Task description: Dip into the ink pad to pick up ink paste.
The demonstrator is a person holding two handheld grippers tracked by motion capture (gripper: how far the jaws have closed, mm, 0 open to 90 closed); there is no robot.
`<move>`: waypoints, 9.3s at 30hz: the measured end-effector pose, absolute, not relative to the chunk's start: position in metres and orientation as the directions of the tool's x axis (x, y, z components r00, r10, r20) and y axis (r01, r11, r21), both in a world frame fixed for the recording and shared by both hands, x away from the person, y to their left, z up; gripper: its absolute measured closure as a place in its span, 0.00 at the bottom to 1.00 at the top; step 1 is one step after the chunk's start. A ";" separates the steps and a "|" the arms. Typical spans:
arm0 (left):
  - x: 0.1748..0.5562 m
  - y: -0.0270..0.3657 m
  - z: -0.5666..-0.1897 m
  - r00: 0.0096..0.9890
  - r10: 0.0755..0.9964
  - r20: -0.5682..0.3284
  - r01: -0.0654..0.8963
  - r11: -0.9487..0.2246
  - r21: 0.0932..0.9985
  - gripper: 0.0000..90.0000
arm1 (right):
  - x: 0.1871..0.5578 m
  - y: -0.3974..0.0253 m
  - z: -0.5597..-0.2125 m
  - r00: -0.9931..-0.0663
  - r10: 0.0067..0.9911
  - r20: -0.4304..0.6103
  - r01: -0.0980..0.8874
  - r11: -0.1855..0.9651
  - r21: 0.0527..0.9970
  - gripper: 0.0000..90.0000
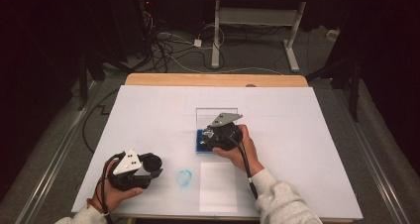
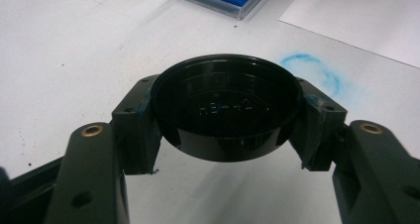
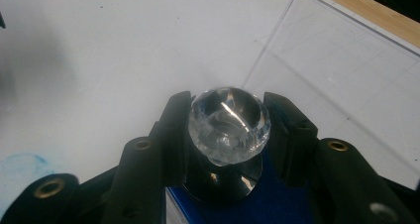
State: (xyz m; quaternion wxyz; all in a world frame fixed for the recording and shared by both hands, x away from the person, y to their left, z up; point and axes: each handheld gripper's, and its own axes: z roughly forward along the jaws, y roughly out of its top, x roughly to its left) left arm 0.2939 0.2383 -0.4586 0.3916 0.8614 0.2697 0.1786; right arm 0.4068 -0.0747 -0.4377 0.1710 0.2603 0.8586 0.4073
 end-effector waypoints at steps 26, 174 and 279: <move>0.291 0.238 -0.457 0.791 0.603 0.109 0.308 -0.544 0.781 0.41 | 0.407 -0.072 -0.436 -0.800 0.590 -0.106 0.309 0.557 0.771 0.63; 0.292 0.237 -0.457 0.798 0.596 0.088 0.313 -0.536 0.784 0.41 | 0.401 -0.110 -0.433 -0.729 0.668 -0.147 0.362 0.559 0.746 0.63; 0.296 0.236 -0.460 0.804 0.587 0.093 0.319 -0.559 0.765 0.41 | 0.333 -0.148 -0.337 -0.809 0.578 -0.107 0.161 0.392 0.906 0.63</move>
